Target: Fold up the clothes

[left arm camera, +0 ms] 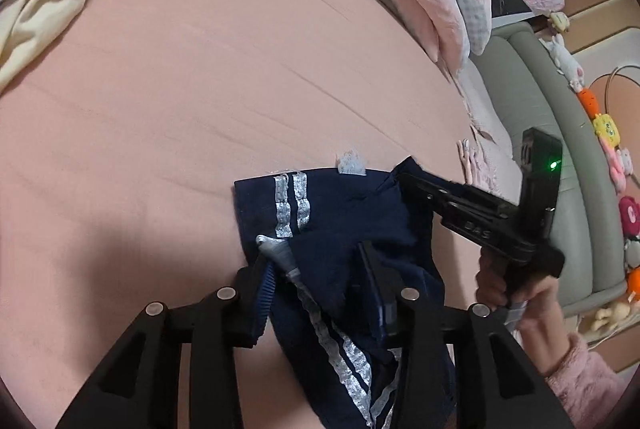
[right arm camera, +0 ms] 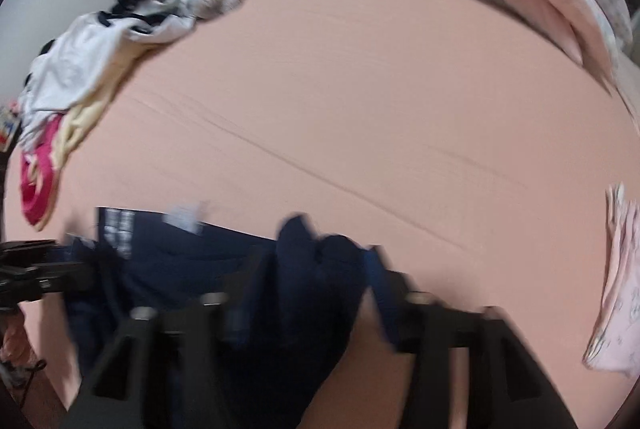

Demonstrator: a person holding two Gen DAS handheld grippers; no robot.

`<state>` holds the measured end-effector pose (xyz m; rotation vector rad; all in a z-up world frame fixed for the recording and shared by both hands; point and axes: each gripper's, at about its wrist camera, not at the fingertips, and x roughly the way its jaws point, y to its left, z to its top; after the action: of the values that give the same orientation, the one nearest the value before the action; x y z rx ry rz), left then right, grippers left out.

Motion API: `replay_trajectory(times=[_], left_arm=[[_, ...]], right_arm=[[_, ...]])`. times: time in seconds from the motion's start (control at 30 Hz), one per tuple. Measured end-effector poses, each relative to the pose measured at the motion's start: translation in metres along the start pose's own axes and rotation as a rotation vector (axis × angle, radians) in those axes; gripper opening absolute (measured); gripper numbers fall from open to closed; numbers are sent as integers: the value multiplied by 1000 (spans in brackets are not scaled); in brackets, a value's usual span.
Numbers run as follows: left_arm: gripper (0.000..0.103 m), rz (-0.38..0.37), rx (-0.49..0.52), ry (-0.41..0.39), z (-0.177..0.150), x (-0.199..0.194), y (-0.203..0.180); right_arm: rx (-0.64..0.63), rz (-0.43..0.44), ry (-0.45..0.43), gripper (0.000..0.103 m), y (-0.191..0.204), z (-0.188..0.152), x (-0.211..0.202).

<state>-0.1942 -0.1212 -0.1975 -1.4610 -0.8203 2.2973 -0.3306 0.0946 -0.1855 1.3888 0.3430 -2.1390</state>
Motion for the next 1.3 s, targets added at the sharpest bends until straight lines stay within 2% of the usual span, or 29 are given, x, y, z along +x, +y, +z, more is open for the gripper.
replay_trajectory(times=[0.03,0.07,0.1,0.2,0.3,0.43,0.5,0.57,0.67,0.7,0.73,0.77,0.8,0.87,0.97,1.03,1.13,1.2,1.23,1.3], left_arm=[[1,23,24,-16,-1,-1,-3],[2,92,66,-7,-2,1,-8],[2,155,106,-7,-3,0,-15],[2,136,175,-29,1,-11,-34],[2,162,223,-39,12,-12,-41],[2,209,174,25,22,19,-20],[2,170,134,22,20,26,-11],[4,163,131,21,23,24,-11],[7,164,120,41,31,18,-12],[12,169,111,14,30,9,-12],[25,188,114,-5,28,2,-10],[31,217,113,-16,24,-4,-10],[31,244,94,-32,21,-10,-9],[31,231,33,-72,10,-18,-6],[31,231,48,-38,0,-7,-16],[31,200,129,-23,-3,-8,-32],[31,216,213,-27,-20,-12,-66],[31,213,169,-1,-28,-5,-74],[31,181,115,9,-36,-3,-72],[31,178,33,24,-53,-2,-66]], right_arm=[[12,-5,-7,22,-1,-3,0],[28,14,-16,11,-3,-6,-3],[43,35,-24,10,-4,-9,-7],[92,72,-84,10,-12,-16,-31],[125,85,-154,10,-22,-16,-51],[173,79,-153,9,-35,-9,-33],[211,46,-117,9,-38,-10,-7],[242,35,-104,9,-40,-20,10],[292,71,-130,16,-41,-24,6],[311,99,-125,21,-45,-25,3],[331,113,-144,24,-50,-28,-7],[351,125,-165,24,-54,-30,-17],[357,137,-196,24,-55,-34,-25],[366,181,-247,24,-57,-40,-45],[363,175,-220,24,-46,-51,-64],[312,209,-197,24,-23,-68,-72],[262,252,-123,24,14,-95,-75],[246,233,-67,24,38,-118,-75],[234,213,-68,24,45,-126,-77],[208,171,-73,24,58,-140,-80]])
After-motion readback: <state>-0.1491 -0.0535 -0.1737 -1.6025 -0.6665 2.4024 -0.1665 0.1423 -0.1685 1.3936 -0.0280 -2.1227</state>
